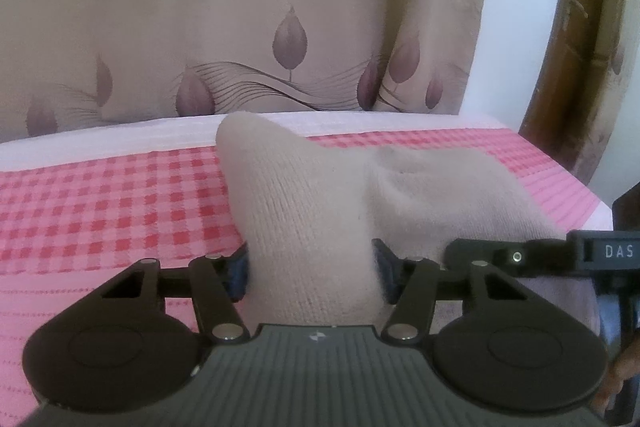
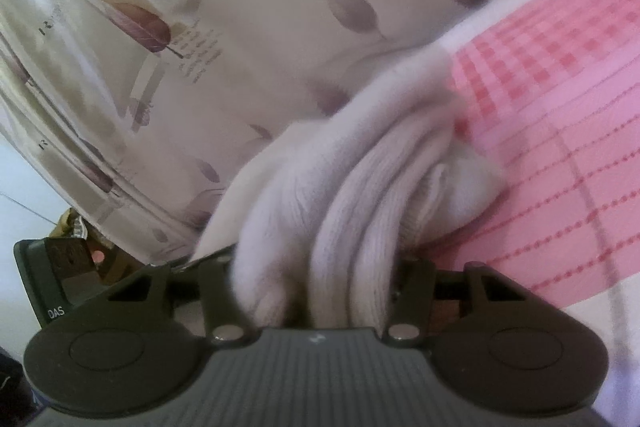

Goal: Fold small clothes

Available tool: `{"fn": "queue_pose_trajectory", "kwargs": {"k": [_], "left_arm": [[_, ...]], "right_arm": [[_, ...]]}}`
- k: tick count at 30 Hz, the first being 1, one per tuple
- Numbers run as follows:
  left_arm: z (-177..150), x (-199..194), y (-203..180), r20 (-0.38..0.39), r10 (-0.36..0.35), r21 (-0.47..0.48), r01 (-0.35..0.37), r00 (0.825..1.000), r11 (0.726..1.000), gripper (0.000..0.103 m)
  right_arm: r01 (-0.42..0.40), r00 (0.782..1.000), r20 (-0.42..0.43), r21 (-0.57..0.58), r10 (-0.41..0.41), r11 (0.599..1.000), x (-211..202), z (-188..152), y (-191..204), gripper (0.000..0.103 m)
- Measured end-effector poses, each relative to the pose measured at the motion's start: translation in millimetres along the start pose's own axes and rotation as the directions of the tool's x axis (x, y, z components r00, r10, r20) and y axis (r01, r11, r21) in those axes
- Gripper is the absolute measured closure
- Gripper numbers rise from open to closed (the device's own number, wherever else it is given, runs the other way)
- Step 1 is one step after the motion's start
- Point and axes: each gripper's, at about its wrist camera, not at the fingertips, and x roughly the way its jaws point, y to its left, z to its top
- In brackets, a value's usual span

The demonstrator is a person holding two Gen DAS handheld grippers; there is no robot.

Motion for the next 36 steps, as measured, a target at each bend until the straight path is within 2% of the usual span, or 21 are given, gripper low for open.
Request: {"fn": "queue_pose_trajectory", "kwargs": {"k": [14,28,30,31,32,36], "left_arm": [[-13.4,-71.3,15.5,0.018,0.085,-0.024,-0.085,0.996,0.996,0.047],[-36.8,-144.9,32.6,0.038,0.126,-0.092,-0.122,0.991,0.988,0.054],[-40.3,-153.0,32.9,0.045,0.13,-0.097,-0.125,0.99,0.987,0.059],[-41.3,-156.2,31.9,0.051,0.125,-0.094,-0.119,0.991,0.988,0.068],[-41.3,-158.5,29.7,0.055,0.114,-0.088,-0.109,0.992,0.99,0.071],[-44.0,-168.0,17.1,0.072,0.143,-0.048,-0.139,0.987,0.989,0.071]], "right_arm": [[-0.082,0.996,-0.03,-0.02,0.082,0.996,2.4,-29.3,46.7,0.05],[-0.14,0.988,-0.069,-0.069,0.135,0.988,-4.2,-63.6,91.6,0.05],[-0.141,0.988,-0.071,-0.066,0.137,0.988,-5.7,-68.0,93.9,0.05],[-0.144,0.988,-0.074,-0.064,0.139,0.988,-6.8,-70.6,94.1,0.05],[-0.146,0.987,-0.077,-0.066,0.141,0.987,-7.5,-74.1,95.0,0.05],[-0.151,0.986,-0.075,-0.062,0.146,0.987,-9.1,-83.4,97.5,0.051]]}}
